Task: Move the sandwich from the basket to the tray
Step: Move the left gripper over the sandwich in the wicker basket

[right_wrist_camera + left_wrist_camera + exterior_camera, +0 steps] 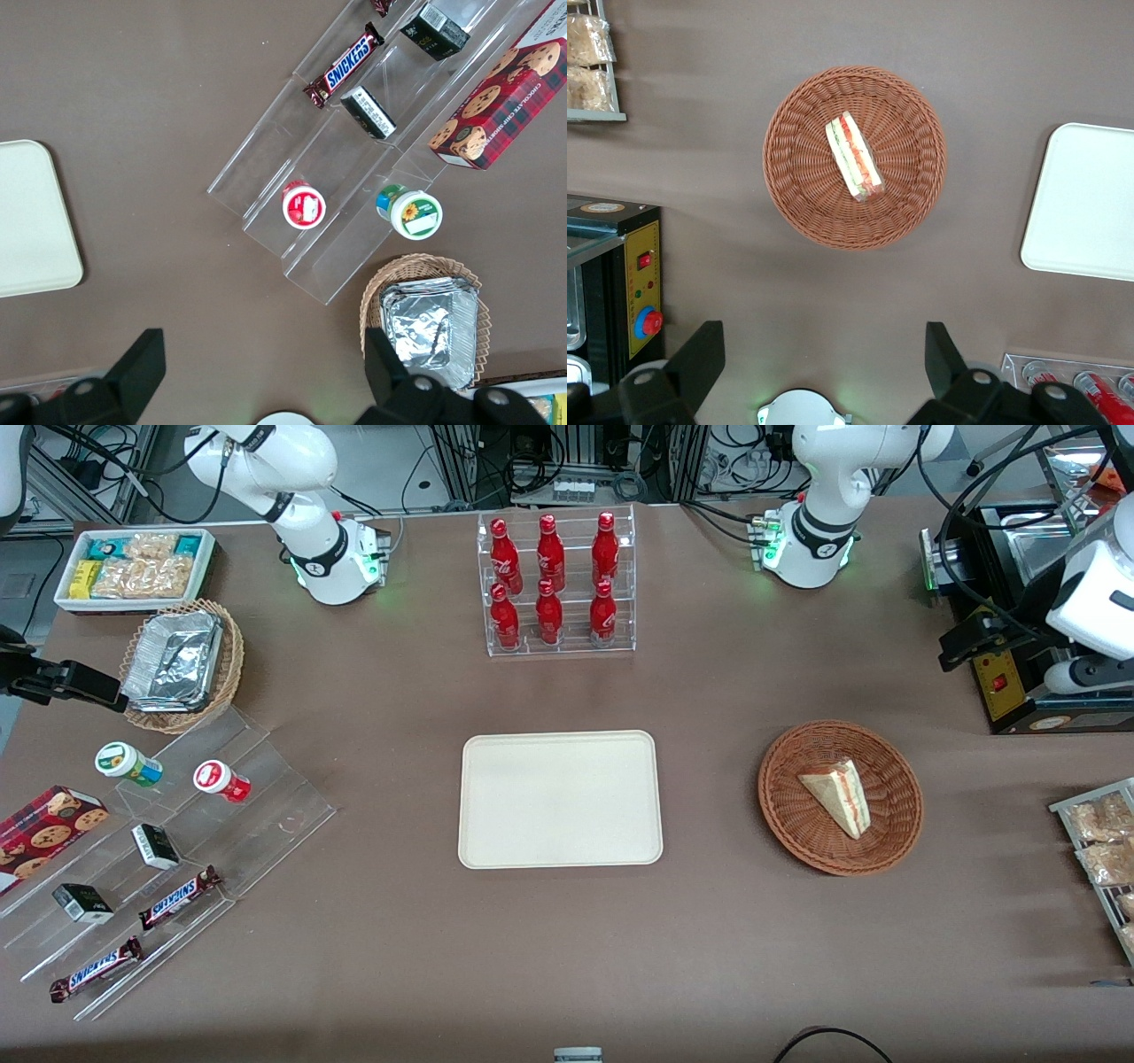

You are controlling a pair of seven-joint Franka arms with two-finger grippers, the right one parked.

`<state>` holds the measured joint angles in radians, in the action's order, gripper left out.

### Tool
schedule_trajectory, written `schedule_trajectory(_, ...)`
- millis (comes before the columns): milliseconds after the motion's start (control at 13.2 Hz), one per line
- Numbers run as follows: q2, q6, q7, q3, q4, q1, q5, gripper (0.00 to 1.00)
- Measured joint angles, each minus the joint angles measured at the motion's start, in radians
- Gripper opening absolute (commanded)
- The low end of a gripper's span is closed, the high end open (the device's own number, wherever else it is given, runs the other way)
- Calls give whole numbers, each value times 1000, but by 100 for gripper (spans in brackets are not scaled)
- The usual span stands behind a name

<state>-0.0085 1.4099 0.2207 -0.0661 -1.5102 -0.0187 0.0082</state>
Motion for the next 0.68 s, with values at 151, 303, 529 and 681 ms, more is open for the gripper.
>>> schedule_trajectory(151,-2,-6,0,0,-1,0,1,100)
schedule_trajectory(303,1,-8,0,0,-22,0,2,100)
schedule_trajectory(529,5,53,0,1,-123,0,2,100)
schedule_trajectory(681,4,147,5,3,-213,0,2,100)
